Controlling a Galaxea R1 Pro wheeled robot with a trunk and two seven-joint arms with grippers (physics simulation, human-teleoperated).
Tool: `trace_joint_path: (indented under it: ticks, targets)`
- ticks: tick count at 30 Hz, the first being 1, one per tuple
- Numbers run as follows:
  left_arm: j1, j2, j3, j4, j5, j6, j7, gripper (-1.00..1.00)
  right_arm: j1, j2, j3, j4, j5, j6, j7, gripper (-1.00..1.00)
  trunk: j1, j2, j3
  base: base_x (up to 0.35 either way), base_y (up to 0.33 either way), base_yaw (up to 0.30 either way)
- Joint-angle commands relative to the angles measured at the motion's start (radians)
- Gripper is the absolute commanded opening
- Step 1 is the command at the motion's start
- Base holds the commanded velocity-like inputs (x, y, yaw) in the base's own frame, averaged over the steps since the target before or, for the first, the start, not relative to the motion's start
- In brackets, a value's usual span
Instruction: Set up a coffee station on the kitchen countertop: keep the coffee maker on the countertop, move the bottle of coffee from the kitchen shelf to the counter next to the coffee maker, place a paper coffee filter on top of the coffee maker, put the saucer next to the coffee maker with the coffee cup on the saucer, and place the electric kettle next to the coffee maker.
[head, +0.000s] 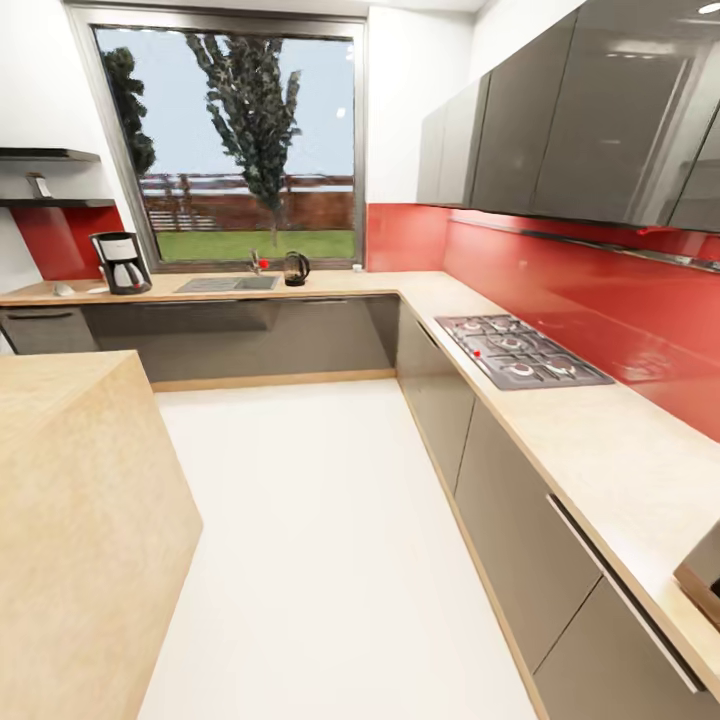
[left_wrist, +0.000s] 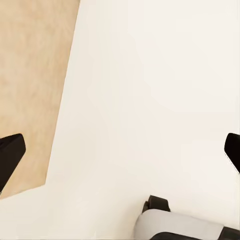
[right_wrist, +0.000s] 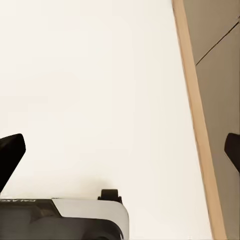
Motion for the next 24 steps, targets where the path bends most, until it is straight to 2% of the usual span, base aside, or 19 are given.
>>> trace_joint_path:
  ticks: [1, 8, 24]
  targets:
    - [-0.001, 0.000, 0.003, 0.001, -0.001, -0.003, -0.001, 1.00, -0.001, 0.000, -0.001, 0.000, 0.000, -0.003, 0.000, 1.00, 0.001, -0.002, -0.003, 0.336, -0.076, 0.136]
    - [-0.002, 0.000, 0.003, 0.001, -0.001, -0.003, -0.001, 1.00, -0.001, 0.000, -0.001, 0.001, 0.000, -0.003, -0.001, 1.00, 0.001, -0.002, -0.006, 0.335, -0.123, 0.148]
    - [-0.003, -0.001, -0.002, 0.002, -0.001, -0.003, -0.001, 1.00, -0.001, 0.002, -0.001, 0.008, 0.002, -0.003, -0.006, 1.00, 0.001, -0.002, -0.006, 0.299, -0.182, 0.004]
